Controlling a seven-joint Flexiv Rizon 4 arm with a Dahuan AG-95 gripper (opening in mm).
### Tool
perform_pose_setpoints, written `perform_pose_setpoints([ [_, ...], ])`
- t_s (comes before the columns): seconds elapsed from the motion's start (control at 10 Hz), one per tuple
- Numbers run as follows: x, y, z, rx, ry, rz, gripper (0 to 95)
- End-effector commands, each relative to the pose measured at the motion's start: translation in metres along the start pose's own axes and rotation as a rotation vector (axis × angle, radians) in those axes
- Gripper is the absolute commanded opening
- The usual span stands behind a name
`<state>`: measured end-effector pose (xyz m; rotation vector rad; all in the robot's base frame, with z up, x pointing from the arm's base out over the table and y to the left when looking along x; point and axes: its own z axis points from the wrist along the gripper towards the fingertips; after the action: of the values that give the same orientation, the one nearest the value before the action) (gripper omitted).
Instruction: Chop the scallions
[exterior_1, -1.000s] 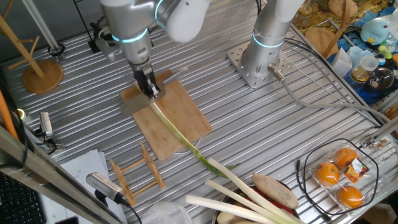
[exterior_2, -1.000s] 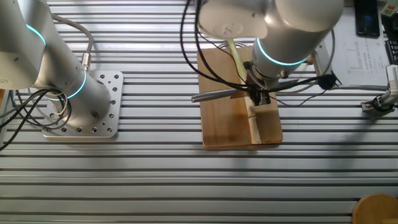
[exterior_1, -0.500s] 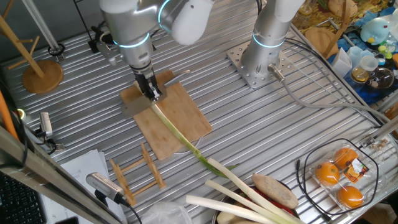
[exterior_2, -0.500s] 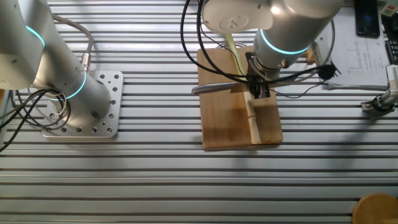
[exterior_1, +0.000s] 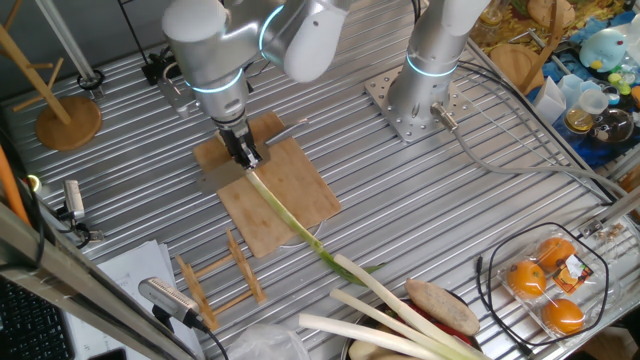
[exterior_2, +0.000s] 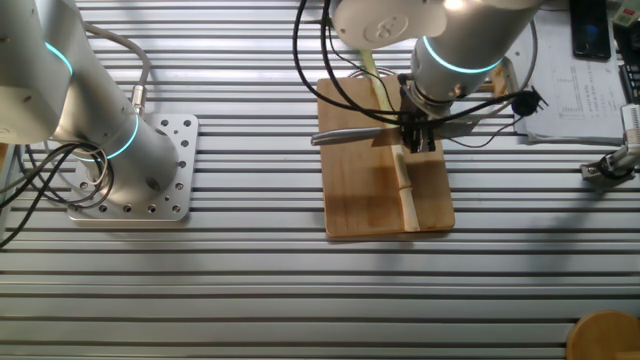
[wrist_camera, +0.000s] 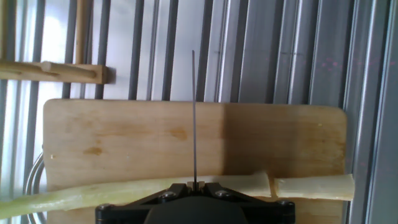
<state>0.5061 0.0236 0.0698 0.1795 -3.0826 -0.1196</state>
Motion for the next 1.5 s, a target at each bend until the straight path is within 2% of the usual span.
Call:
perform_pose_setpoints([
  [0.1,0.0013,-0.0017,0.0016,0.011,-0.009,0.004,0.0],
  [0.7,-0.0027,-0.0038,0.0046,0.021,-0.017,0.01,0.0],
  [0.9,-0.0066,-0.0066,0.0043,0.033,-0.016,0.009,0.0],
  [1.5,-0.0081,-0.0098,0.0055,0.024,-0.013,0.001,0.0],
])
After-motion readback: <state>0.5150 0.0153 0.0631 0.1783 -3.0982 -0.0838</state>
